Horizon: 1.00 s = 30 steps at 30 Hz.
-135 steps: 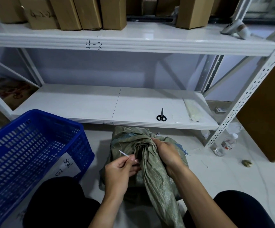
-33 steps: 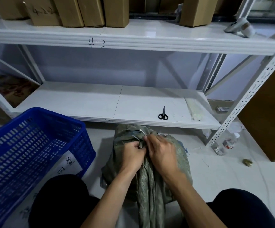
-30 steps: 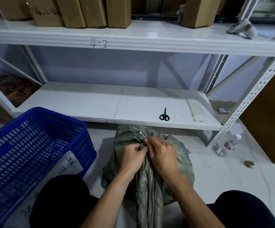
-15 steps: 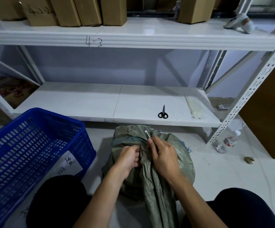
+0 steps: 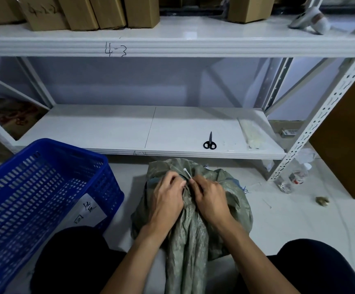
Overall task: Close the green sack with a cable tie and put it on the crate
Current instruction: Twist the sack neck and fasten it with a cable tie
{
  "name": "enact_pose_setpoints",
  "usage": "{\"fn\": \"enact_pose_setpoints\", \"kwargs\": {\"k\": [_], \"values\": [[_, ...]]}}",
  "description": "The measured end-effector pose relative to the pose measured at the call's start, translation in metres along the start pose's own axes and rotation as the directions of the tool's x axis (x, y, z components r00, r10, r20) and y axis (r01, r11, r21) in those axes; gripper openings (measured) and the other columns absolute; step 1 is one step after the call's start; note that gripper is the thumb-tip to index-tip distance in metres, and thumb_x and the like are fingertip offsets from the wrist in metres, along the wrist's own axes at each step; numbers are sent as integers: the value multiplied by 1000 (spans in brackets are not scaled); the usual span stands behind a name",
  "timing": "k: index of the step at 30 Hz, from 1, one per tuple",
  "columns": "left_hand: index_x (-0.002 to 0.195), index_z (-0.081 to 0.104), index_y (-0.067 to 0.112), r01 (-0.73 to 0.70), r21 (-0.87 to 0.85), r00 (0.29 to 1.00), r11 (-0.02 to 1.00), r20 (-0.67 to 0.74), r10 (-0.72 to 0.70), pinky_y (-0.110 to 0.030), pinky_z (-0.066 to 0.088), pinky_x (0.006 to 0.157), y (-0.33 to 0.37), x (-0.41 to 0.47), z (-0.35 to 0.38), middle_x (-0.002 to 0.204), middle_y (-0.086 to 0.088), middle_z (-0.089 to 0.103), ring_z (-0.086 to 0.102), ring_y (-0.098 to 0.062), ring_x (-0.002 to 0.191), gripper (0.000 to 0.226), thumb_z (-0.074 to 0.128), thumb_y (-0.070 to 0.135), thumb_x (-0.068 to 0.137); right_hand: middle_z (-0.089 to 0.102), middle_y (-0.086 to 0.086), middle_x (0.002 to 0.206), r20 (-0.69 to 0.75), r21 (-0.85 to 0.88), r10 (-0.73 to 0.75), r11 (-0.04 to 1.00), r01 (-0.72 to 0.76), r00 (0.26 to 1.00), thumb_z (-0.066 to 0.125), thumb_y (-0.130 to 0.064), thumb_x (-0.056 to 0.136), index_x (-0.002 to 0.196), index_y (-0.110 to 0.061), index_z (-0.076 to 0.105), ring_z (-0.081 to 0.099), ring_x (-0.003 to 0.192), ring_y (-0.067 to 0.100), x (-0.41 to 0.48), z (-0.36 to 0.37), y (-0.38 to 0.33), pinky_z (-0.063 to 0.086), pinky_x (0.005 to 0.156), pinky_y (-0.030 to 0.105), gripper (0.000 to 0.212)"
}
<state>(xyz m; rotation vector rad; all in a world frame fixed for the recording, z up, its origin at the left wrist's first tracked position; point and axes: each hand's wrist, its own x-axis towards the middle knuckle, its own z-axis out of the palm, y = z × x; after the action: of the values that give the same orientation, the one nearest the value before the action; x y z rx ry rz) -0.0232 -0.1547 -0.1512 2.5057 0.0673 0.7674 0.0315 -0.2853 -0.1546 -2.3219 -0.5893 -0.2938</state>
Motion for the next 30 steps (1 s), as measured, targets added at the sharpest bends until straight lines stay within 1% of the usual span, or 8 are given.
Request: {"fn": "enact_pose_setpoints", "kwargs": {"k": [4,7,13,17,22,24,27,30], "values": [[86,70,12,89,-138,995,986,-37,-95,-22,42,56,-4,6,5,76,-1,72,64,-15,64,14,60,14,96,71,4,73,-1,5,-20,1000,20,1000,55,-32,100,89,-18,69,64,64,23,-3,2,0,47,60,35,22],[85,73,15,226,-211,973,951,1,-231,-17,35,56,-6,10,9,73,1,73,63,-12,68,13,65,18,95,75,2,87,-28,82,22,996,-19,999,58,-29,99,99,-20,74,68,75,20,-7,3,-3,53,68,36,19],[86,79,12,443,-438,894,782,150,-422,-22,51,65,-5,15,17,75,7,75,68,-3,72,11,71,18,91,77,-4,101,-49,159,110,982,-101,993,58,-28,99,117,-26,72,71,85,14,-7,-2,-6,56,75,33,23],[82,78,13,505,-565,852,653,207,-480,-12,49,68,-2,15,17,75,9,75,66,7,68,8,73,12,89,77,-4,89,-40,148,174,975,-167,984,52,-35,100,114,-28,70,70,75,15,-6,-2,-6,53,69,35,24],[84,78,14,540,-698,806,470,270,-527,-15,53,72,2,15,12,79,-2,78,70,-4,75,7,73,11,88,75,-9,95,-7,255,193,949,-184,981,55,-30,100,104,-22,74,67,87,8,-3,-6,-6,52,78,30,21],[86,78,14,547,-731,796,409,302,-525,-18,55,74,3,15,10,81,-7,79,71,-7,76,7,73,11,89,76,-10,96,63,400,233,885,-239,970,60,-26,98,105,-20,77,69,91,4,0,-12,-6,53,82,26,19],[87,79,14,557,-726,798,402,336,-500,-22,55,75,1,16,7,82,-8,79,71,-9,76,6,73,13,89,77,-6,83,199,648,316,668,-366,928,65,-17,95,103,-12,78,69,79,2,2,-23,-12,52,74,17,16],[86,79,17,556,-710,810,433,344,-476,-22,54,73,-1,18,5,79,-4,78,70,-8,75,6,74,18,89,70,-1,69,235,695,347,593,-406,908,65,-16,94,101,-11,78,62,62,0,3,-30,-11,47,61,12,15]]}}
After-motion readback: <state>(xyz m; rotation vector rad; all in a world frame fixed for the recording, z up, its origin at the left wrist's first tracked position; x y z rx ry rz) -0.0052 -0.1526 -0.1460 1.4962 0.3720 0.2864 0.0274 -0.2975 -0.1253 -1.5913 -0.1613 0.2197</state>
